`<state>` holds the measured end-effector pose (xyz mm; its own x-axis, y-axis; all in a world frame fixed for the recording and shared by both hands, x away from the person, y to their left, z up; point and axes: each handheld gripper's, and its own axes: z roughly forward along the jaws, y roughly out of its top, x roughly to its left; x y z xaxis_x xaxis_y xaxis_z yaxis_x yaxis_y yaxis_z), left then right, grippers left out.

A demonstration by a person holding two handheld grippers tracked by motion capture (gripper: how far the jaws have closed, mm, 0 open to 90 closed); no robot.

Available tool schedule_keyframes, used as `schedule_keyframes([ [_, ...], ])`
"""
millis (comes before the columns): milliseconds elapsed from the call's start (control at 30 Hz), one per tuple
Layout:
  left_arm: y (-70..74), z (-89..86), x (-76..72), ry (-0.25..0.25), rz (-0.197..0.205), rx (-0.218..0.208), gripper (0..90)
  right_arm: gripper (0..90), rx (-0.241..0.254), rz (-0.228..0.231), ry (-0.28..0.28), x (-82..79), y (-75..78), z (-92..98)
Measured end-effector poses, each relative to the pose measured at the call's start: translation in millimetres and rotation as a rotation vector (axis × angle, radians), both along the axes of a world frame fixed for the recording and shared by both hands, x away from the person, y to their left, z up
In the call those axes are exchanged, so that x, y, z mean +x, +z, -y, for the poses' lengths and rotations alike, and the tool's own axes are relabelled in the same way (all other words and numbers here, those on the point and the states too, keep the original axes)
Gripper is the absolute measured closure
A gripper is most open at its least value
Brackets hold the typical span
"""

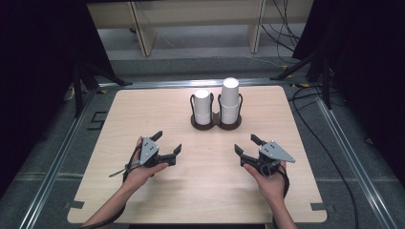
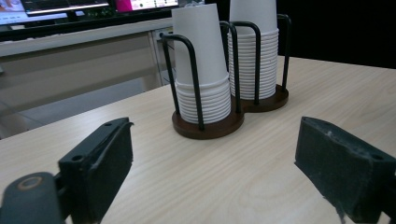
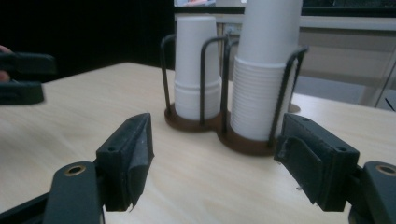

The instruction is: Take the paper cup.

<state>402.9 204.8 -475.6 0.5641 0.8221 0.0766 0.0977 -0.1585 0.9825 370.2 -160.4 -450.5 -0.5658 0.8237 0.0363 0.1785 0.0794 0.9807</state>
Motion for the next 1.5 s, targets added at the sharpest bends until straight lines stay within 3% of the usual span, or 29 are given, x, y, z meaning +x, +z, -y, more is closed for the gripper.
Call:
schedule_keyframes([
  [67,0.6,3.5,11.9,-0.009,-0.008,0.005,14.3,27.8,-0.006,0.027,0.009,9.5,7.5,-8.5],
  [100,1.8,4.2,18.6,-0.006,-0.003,0.016,14.1,27.9,-0.008,0.016,0.012,11.6,10.2,-12.2],
  [133,2.8,5.7,24.7,-0.009,-0.021,0.021,14.3,28.4,0.005,0.014,0.040,15.8,12.8,-17.5],
  [233,3.2,10.9,38.5,-0.012,-0.048,0.024,14.4,28.7,-0.015,0.029,0.037,23.2,18.7,-25.7],
  [267,3.0,16.3,49.3,-0.029,-0.058,0.043,14.5,29.2,-0.009,0.017,0.068,33.1,23.8,-36.7],
  [300,3.0,16.3,49.3,-0.029,-0.058,0.043,14.5,29.2,-0.009,0.017,0.068,33.1,23.8,-36.7],
  [333,2.6,23.3,64.8,-0.057,-0.041,0.080,14.6,29.3,-0.023,0.034,0.073,42.2,27.3,-43.9],
  [367,2.6,23.3,64.8,-0.057,-0.041,0.080,14.6,29.3,-0.025,0.010,0.081,47.0,30.3,-48.6],
  [400,1.7,28.5,75.0,-0.063,-0.053,0.089,14.6,29.4,-0.036,0.023,0.083,51.1,31.8,-50.8],
  [433,0.6,31.4,80.3,-0.065,-0.067,0.091,14.6,29.5,-0.033,0.006,0.086,54.7,33.8,-55.0],
  [633,-4.3,42.4,102.4,-0.069,-0.096,0.080,16.6,29.9,-0.048,0.016,0.100,82.0,43.2,-80.4],
  [700,-6.1,48.6,111.6,-0.072,-0.101,0.098,17.1,30.1,-0.052,0.020,0.109,92.6,45.0,-89.0],
  [767,-6.8,50.4,114.7,-0.072,-0.097,0.099,17.2,30.2,-0.046,0.005,0.102,98.9,45.7,-94.3],
  [800,-8.5,53.6,117.1,-0.066,-0.126,0.086,17.1,30.4,-0.057,0.006,0.092,109.9,47.1,-100.6],
  [1000,-15.3,55.7,126.4,-0.048,-0.149,0.080,16.1,31.4,-0.078,0.008,0.070,130.2,51.8,-110.9],
  [1500,-16.9,61.1,138.0,-0.076,-0.165,0.075,21.6,30.0,-0.151,-0.015,0.013,157.1,51.2,-130.3],
])
